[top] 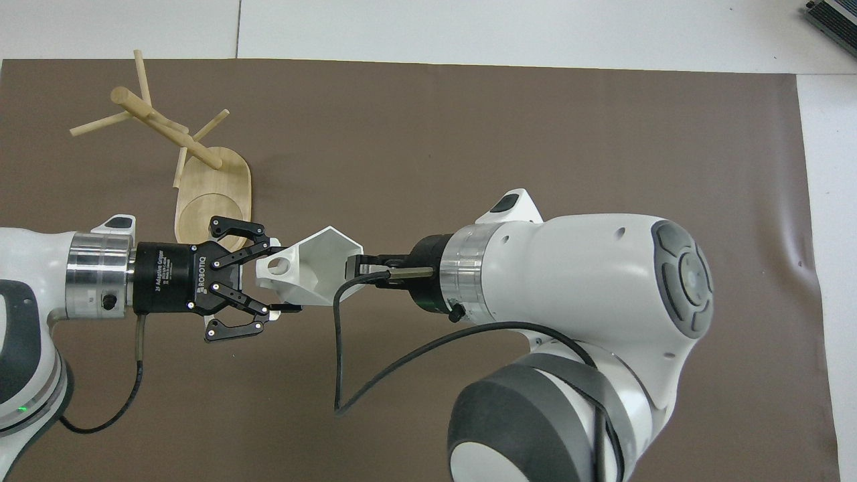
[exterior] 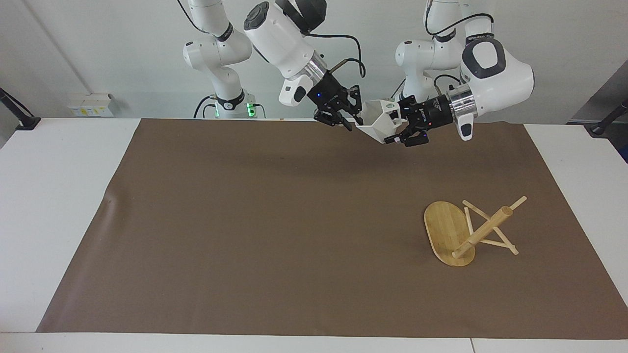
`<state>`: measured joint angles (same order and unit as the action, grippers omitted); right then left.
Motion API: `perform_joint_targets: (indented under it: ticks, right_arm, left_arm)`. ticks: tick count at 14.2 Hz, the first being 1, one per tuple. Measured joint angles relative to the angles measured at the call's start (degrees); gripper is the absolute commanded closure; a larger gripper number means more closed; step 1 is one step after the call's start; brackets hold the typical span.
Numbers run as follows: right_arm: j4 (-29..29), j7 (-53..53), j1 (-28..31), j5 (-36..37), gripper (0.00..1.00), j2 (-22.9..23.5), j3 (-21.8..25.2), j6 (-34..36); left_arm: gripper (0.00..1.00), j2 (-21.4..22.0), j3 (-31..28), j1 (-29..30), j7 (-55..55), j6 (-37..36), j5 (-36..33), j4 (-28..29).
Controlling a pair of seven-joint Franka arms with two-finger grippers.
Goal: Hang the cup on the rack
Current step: 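Grasp the cup with the left gripper from the right gripper, then lift the cup toward the rack while the right gripper withdraws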
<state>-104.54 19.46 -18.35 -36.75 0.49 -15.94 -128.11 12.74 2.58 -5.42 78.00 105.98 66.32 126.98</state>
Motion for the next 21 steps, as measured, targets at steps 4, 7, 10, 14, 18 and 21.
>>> perform_joint_targets:
  ticks: [4,7,10,14,18,21]
  right_arm:
    - [0.0,0.0,0.04,0.0,0.0,0.01,0.04,0.0]
    - [0.0,0.0,0.1,0.0,0.0,0.01,0.06,0.0]
    - [0.01,0.0,0.63,0.01,0.0,0.01,0.12,0.0]
    - [0.1,0.0,3.02,0.05,0.0,0.01,0.37,-0.03]
    - [0.19,-2.86,6.46,0.16,0.0,0.01,0.51,-0.07]
    - [0.2,-7.07,10.88,0.28,0.0,0.01,0.71,-0.08]
  left_arm:
    - [1.0,0.14,-0.15,0.72,0.8,0.06,-5.09,-0.07]
    - [1.0,0.13,-0.26,0.88,2.43,0.65,-9.9,-0.09]
    - [1.0,0.1,-0.28,2.08,11.25,5.41,-14.98,-0.08]
    - [1.0,-0.91,-0.33,2.95,19.18,16.21,-17.28,0.06]
    - [1.0,-4.19,0.17,2.76,20.9,25.37,-17.36,0.07]
    - [1.0,-6.58,0.64,2.63,22.59,29.52,-17.36,-0.27]
